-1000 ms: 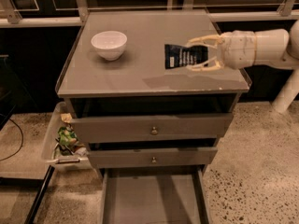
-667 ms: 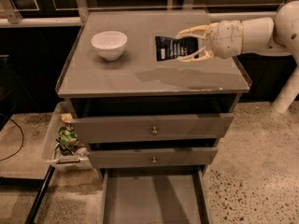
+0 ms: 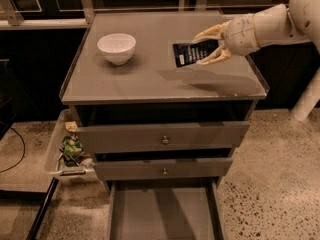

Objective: Pick rxbar blueberry from bottom drawer and place on counter

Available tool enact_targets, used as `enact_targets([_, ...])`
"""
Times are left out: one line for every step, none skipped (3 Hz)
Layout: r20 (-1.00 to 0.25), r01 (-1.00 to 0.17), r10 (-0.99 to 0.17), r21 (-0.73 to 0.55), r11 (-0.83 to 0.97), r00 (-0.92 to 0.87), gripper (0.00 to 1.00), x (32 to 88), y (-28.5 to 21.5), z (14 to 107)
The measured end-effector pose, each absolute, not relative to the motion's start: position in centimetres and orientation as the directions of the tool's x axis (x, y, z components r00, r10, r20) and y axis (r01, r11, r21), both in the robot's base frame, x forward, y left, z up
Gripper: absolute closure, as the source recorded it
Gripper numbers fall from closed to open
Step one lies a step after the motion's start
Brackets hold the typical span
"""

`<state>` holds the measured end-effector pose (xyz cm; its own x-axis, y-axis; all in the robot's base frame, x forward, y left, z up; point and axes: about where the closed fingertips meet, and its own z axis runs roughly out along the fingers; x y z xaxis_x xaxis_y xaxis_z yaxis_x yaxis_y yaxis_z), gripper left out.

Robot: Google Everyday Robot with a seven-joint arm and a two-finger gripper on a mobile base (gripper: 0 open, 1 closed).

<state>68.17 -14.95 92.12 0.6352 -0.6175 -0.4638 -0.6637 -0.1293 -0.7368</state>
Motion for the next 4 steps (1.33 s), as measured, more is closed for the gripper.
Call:
enact_targets([-0.422,-0.694,-0.696,-0.704,-0.154,0.582,1.00,69.0,-16.5,91.4])
enact_targets([-0.430,-0.725,-0.706,-0.668,-0.171,0.563,1.00,69.8,-16.3,89.9])
enact_targets([-0.448,-0.757,-0.706,-0.624,-0.193,0.548,1.00,70.6,-15.7,87.7])
enact_targets([-0.449,-0.759,-0.705,-0.621,-0.195,0.549,0.82,70.7,-15.6,87.6])
